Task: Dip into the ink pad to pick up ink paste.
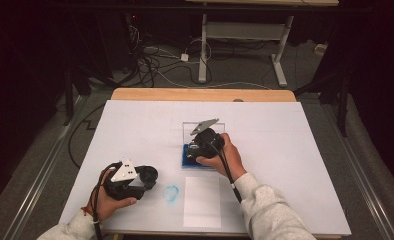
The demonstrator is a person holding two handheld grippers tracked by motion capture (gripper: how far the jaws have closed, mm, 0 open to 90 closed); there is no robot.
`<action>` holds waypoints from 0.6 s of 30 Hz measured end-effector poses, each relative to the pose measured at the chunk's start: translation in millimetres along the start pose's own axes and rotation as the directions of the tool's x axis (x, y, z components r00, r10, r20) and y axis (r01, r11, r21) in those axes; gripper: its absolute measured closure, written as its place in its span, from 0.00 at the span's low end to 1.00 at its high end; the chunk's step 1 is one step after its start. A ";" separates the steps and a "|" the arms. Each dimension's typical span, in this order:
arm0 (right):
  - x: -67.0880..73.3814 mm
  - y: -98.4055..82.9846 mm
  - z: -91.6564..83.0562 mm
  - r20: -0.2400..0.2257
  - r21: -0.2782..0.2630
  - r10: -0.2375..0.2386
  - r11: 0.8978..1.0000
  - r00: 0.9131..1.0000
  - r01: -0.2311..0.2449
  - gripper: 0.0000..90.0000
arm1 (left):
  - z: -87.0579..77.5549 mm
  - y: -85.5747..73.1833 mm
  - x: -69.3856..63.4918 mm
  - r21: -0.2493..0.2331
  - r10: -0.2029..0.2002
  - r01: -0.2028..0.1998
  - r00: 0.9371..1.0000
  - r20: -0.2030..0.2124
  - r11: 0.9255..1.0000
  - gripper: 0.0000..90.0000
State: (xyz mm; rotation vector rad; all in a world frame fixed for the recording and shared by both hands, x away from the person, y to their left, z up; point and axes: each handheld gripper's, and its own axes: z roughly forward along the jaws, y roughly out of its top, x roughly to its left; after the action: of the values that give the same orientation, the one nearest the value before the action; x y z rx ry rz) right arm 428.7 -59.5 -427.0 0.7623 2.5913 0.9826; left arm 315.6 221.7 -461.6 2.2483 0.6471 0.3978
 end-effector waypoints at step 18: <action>0.1 6.8 -16.4 0.025 0.024 -0.025 0.999 0.999 0.024 0.64 | -2.9 -0.5 2.2 -0.015 -0.009 0.009 1.000 -0.008 1.000 0.41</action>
State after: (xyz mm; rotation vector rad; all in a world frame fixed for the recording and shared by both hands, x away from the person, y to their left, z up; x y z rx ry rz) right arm 424.3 -63.9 -410.3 0.7425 2.5885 0.9302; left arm 315.8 224.9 -459.9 2.2301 0.6563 0.4062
